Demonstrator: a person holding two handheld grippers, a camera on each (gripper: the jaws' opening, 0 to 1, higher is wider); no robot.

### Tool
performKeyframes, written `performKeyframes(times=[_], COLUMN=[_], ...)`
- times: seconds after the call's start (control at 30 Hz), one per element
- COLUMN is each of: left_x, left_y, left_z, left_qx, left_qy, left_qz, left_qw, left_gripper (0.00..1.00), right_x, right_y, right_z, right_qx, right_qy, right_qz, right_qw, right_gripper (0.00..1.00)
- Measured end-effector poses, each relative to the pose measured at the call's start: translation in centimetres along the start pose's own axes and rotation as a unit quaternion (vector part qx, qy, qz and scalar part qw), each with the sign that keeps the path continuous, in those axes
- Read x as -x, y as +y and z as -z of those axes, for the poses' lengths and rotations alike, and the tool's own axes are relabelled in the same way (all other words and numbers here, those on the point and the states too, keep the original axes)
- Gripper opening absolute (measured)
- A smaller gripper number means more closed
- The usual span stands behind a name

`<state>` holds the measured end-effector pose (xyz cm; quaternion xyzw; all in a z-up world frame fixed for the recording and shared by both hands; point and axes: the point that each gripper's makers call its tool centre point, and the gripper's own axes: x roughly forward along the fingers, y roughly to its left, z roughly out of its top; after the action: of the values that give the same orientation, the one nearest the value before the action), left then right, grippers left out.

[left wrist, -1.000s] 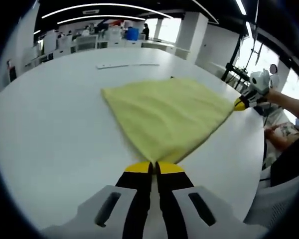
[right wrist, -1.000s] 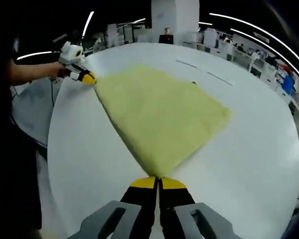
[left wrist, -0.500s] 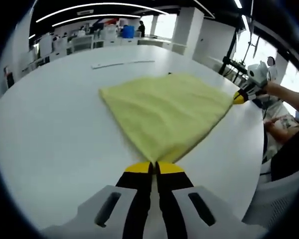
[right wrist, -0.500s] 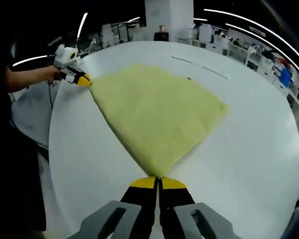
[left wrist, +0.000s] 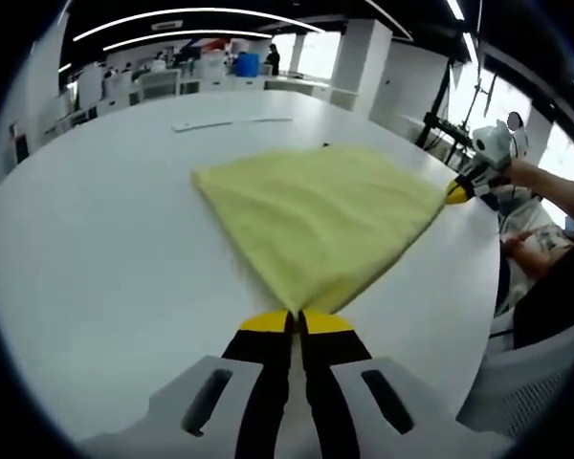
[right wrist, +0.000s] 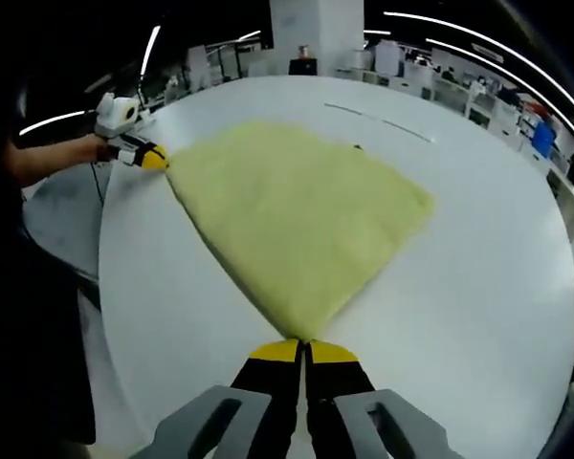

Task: Fold the garment on the visible template until the final outline fits inside the template.

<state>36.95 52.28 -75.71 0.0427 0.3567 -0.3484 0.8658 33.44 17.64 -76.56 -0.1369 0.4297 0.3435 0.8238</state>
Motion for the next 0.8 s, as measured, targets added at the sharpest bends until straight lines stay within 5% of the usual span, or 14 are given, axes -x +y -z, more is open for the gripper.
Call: performKeyframes(times=[0.33, 0.47, 0.7, 0.8], left_x=[0.3, 0.4, 1.3, 1.8], left_y=[0.5, 0.6, 0.4, 0.3], left_z=[0.1, -0.1, -2.0, -3.0], left_qx=[0.005, 0.016, 0.026, 0.017], left_qy=[-0.006, -0.019, -0.055, -0.065], left_qz=[-0.022, -0.025, -0.03, -0.038], left_qw=[0.9997, 0.9994, 0.9977, 0.997], left_gripper=[0.1, 0.18, 0.32, 0.48], right_x=[0.2, 0.5, 1.4, 1.8], right_y=[-0.2, -0.3, 0.2, 0.6], right_z=[-0.9, -1.7, -3.8, -4.4], right_qx=[-0.032, -0.05, -0.084, -0.094], right_qy=[-0.045, -0.067, -0.111, -0.117], right_qz=[0.021, 0.026, 0.026, 0.028], right_qw=[0.9982, 0.9961, 0.9899, 0.9883], right_gripper=[0.01, 0.1, 0.4, 0.51])
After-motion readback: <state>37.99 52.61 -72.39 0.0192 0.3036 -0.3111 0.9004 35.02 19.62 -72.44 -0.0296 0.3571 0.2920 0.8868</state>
